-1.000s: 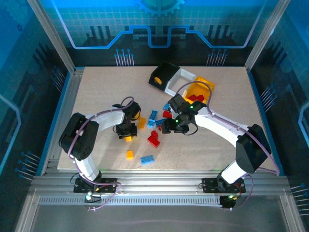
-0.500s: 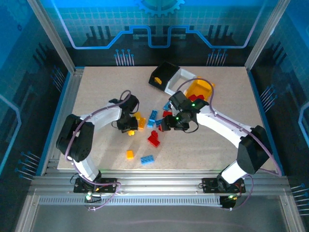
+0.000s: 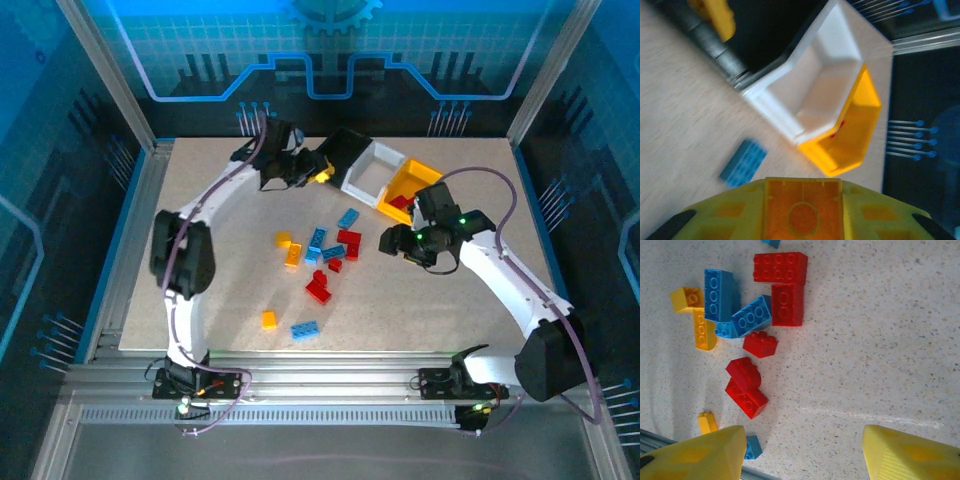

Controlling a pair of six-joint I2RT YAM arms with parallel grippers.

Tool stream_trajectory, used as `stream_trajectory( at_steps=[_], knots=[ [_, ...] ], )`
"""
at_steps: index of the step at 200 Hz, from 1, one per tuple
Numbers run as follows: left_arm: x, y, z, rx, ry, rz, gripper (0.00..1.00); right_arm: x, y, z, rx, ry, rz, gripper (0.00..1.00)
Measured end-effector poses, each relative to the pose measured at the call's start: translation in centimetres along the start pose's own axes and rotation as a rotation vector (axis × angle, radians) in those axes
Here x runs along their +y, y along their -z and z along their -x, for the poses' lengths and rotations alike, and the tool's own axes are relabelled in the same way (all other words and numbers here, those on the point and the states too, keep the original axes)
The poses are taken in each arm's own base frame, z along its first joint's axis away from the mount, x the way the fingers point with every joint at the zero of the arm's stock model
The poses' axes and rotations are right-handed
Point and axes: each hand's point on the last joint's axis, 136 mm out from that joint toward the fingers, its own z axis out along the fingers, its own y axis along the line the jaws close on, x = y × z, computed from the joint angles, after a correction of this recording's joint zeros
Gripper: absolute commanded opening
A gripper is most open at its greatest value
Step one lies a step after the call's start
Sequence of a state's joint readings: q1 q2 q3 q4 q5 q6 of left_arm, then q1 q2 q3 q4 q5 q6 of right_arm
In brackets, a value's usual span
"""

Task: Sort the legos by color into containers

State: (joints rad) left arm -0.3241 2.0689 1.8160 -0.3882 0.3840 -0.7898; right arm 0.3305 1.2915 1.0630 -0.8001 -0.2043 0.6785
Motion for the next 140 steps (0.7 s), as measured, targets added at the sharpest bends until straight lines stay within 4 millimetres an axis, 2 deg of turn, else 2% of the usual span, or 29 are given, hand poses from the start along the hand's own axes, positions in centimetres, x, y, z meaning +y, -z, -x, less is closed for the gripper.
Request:
stream_trajectory(
  at_steps=[34, 65, 88, 104, 140],
  knots=[
    [0.4, -6.7, 3.2, 0.004, 0.093, -0.09, 0.33, 0.0, -0.3, 0.1, 0.007, -0.007, 0.01, 0.64],
    [1.1, -10.5, 5.6, -0.011, 0.15, -0.137, 0.34, -0.2, -1.0, 0.2, 0.027, -0.017, 0.005, 0.64],
    [1.6, -11.6, 6.3, -0.02, 0.184, -0.149, 0.36, -0.3, -1.6, 0.1, 0.047, -0.024, 0.0, 0.65],
    [1.7, -11.7, 6.7, -0.026, 0.205, -0.153, 0.47, -0.4, -1.9, 0.1, 0.06, -0.028, -0.001, 0.65],
    [1.2, -11.5, 7.0, -0.035, 0.214, -0.166, 0.52, -0.3, -2.3, 0.3, 0.07, -0.024, -0.002, 0.65]
  ],
)
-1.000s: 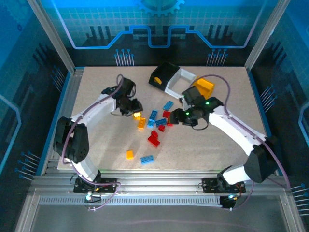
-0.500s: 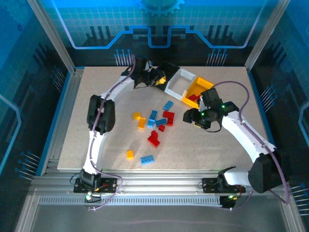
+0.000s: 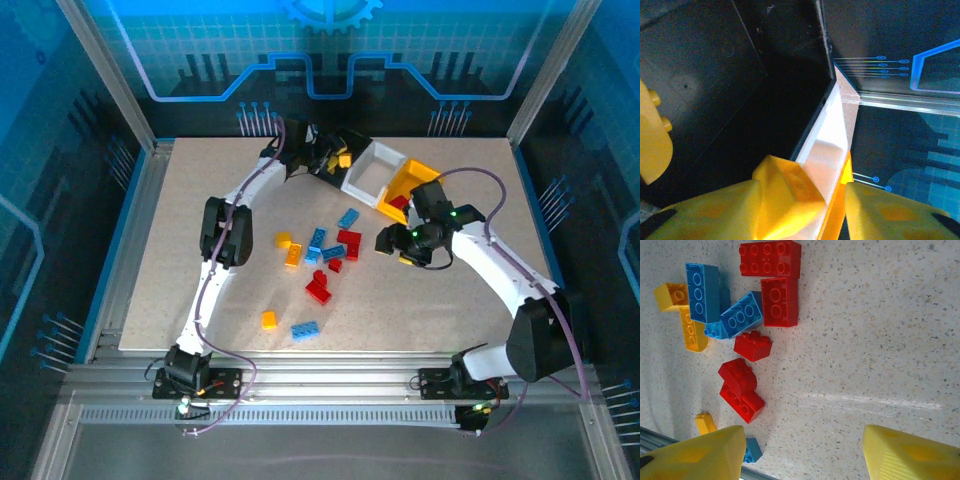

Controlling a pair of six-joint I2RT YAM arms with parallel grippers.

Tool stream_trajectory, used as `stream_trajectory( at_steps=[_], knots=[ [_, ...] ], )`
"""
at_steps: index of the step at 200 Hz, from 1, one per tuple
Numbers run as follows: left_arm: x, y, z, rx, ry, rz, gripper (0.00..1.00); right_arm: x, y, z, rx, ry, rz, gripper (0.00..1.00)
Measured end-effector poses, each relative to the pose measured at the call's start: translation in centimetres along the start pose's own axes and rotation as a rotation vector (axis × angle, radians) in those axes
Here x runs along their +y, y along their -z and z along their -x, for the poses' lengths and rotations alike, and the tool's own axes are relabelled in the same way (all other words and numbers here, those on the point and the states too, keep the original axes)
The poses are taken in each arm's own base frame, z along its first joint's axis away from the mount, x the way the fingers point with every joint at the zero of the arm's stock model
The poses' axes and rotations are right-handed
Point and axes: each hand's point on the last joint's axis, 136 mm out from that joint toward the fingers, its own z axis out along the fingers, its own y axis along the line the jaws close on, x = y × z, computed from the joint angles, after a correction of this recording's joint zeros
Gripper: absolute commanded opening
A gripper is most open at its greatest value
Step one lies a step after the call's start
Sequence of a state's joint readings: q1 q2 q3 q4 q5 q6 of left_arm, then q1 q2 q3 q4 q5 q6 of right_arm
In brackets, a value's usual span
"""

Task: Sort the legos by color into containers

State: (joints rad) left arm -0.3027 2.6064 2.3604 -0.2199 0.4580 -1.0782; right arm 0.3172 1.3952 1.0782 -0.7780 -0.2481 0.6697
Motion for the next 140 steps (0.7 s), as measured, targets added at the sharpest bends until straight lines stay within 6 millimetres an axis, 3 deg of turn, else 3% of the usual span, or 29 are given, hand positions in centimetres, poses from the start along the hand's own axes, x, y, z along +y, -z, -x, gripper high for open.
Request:
stream_trajectory(
  at_steps=[57, 81, 107, 140],
  knots=[
    [0.1, 0.1, -0.1, 0.002, -0.013, 0.007, 0.53, 1.0, 0.2, 0.9, -0.005, 0.021, 0.023, 0.65],
    [1.5, 1.0, -0.9, 0.012, -0.024, 0.082, 0.53, 1.0, 0.2, 0.8, -0.003, 0.021, 0.025, 0.65],
    [1.7, 3.4, -1.9, 0.024, -0.06, 0.149, 0.54, 1.3, 0.2, 0.7, -0.007, 0.03, 0.026, 0.65],
    [-0.2, 8.7, -3.6, 0.018, -0.164, 0.217, 0.55, 2.1, 0.1, -0.1, -0.005, 0.073, 0.019, 0.65]
  ],
)
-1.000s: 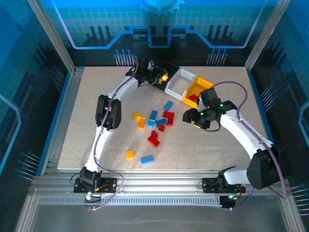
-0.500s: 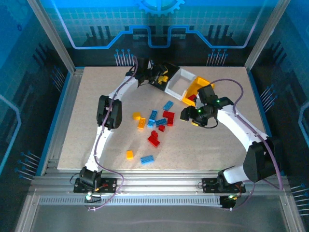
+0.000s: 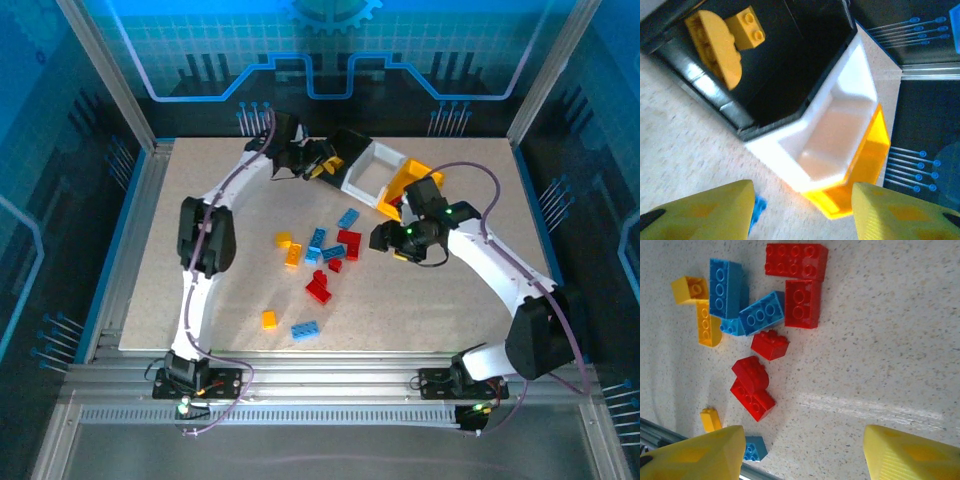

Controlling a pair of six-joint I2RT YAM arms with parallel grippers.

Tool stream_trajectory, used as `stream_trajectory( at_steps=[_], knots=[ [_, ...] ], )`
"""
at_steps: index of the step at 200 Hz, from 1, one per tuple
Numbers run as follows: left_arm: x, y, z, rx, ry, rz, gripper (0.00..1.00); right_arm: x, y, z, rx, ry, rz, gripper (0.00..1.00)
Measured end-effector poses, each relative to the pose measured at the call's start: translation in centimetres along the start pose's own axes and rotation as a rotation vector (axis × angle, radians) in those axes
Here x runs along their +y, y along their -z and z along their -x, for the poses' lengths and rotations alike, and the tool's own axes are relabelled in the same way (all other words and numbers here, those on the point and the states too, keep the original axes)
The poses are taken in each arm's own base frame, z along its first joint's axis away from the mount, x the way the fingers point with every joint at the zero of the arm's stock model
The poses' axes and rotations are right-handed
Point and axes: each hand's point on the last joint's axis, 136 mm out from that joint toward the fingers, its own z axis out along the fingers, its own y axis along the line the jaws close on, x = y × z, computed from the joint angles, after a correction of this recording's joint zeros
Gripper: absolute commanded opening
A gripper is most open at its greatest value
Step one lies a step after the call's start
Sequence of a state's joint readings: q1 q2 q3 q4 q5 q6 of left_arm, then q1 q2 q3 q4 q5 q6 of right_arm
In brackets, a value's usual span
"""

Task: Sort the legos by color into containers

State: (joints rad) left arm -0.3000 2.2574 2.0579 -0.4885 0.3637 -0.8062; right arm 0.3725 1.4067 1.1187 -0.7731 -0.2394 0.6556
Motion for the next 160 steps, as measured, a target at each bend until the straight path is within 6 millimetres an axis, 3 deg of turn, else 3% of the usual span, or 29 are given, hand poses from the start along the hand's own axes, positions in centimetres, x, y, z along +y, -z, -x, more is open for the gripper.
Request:
stream_trajectory(
  at_steps=[26, 52, 97, 130, 160],
  knots=[
    [0.2, 5.1, -2.2, -0.01, -0.082, 0.079, 0.56, 0.6, -0.4, -0.8, 0.009, 0.037, -0.012, 0.65],
    [1.8, 9.4, -6.3, 0.013, -0.157, 0.18, 0.58, 1.2, -0.7, -1.5, 0.016, 0.074, -0.027, 0.65],
    [7.2, 14.8, -17.4, 0.163, -0.278, 0.37, 0.61, 1.2, -1.7, -2.3, 0.038, 0.096, -0.046, 0.65],
    [10.7, 19.1, -22.2, 0.204, -0.296, 0.443, 0.62, 0.9, -3.0, -2.7, 0.062, 0.092, -0.07, 0.65],
    [13.9, 21.2, -27.0, 0.257, -0.309, 0.487, 0.62, 1.6, -3.7, -3.7, 0.085, 0.119, -0.075, 0.65]
  ],
)
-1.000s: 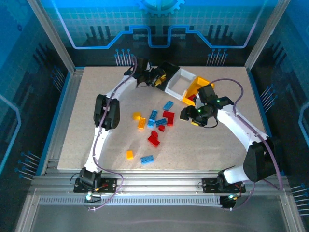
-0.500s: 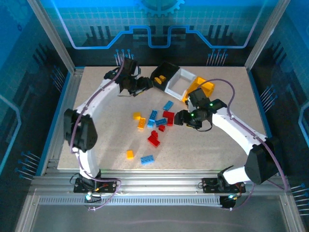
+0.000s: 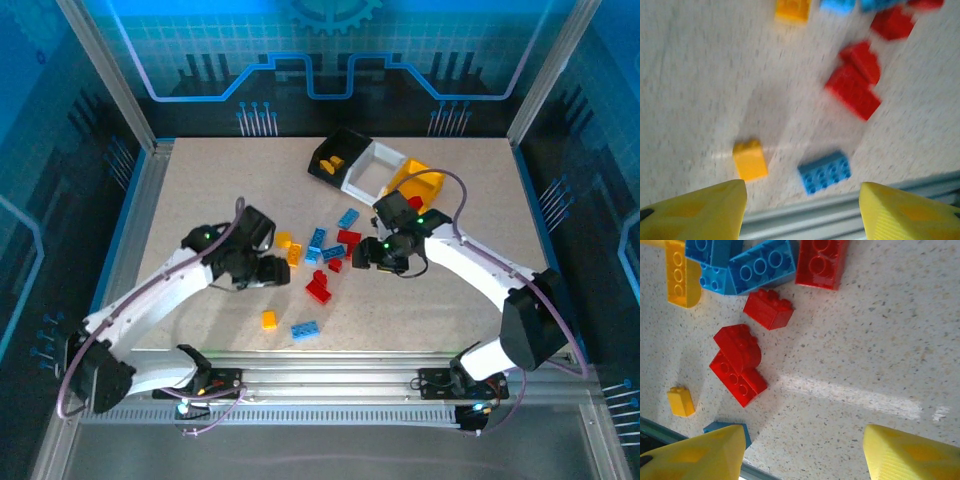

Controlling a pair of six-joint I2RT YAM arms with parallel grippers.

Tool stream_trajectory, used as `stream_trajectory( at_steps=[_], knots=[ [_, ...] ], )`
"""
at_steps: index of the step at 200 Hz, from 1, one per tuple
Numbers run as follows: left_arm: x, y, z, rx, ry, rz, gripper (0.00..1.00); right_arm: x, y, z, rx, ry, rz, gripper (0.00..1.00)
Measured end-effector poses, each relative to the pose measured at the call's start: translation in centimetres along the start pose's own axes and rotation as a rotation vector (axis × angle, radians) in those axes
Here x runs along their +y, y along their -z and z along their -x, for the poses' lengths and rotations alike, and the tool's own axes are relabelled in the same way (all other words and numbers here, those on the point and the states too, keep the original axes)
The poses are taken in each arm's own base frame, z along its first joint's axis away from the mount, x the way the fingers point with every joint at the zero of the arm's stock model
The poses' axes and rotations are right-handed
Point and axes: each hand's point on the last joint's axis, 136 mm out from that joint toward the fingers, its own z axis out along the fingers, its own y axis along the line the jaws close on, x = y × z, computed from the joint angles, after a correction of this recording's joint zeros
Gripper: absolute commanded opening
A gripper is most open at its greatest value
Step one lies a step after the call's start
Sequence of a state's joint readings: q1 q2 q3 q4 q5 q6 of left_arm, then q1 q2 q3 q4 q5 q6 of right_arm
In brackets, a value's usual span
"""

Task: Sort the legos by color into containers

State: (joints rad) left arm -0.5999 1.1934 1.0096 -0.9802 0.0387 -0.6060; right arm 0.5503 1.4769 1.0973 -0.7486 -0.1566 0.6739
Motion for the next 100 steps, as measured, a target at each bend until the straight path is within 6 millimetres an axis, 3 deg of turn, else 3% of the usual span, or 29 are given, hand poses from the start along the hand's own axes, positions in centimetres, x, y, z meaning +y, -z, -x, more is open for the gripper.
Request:
stream_trajectory(
  at_steps=[27, 48, 69, 100],
  knots=[
    [2.3, -2.2, -4.9, 0.086, 0.019, 0.063, 0.62, 0.9, -0.5, -1.0, 0.015, 0.035, -0.005, 0.65],
    [3.8, -3.6, -7.0, 0.124, 0.051, 0.114, 0.62, 1.4, -0.7, -1.7, 0.024, 0.061, -0.009, 0.65],
    [4.4, -4.3, -7.6, 0.128, 0.075, 0.15, 0.62, 1.4, -1.1, -2.3, 0.035, 0.071, -0.017, 0.65],
    [4.4, -5.6, -7.1, 0.119, 0.096, 0.192, 0.63, 1.4, -1.3, -2.8, 0.042, 0.074, -0.029, 0.65]
  ],
)
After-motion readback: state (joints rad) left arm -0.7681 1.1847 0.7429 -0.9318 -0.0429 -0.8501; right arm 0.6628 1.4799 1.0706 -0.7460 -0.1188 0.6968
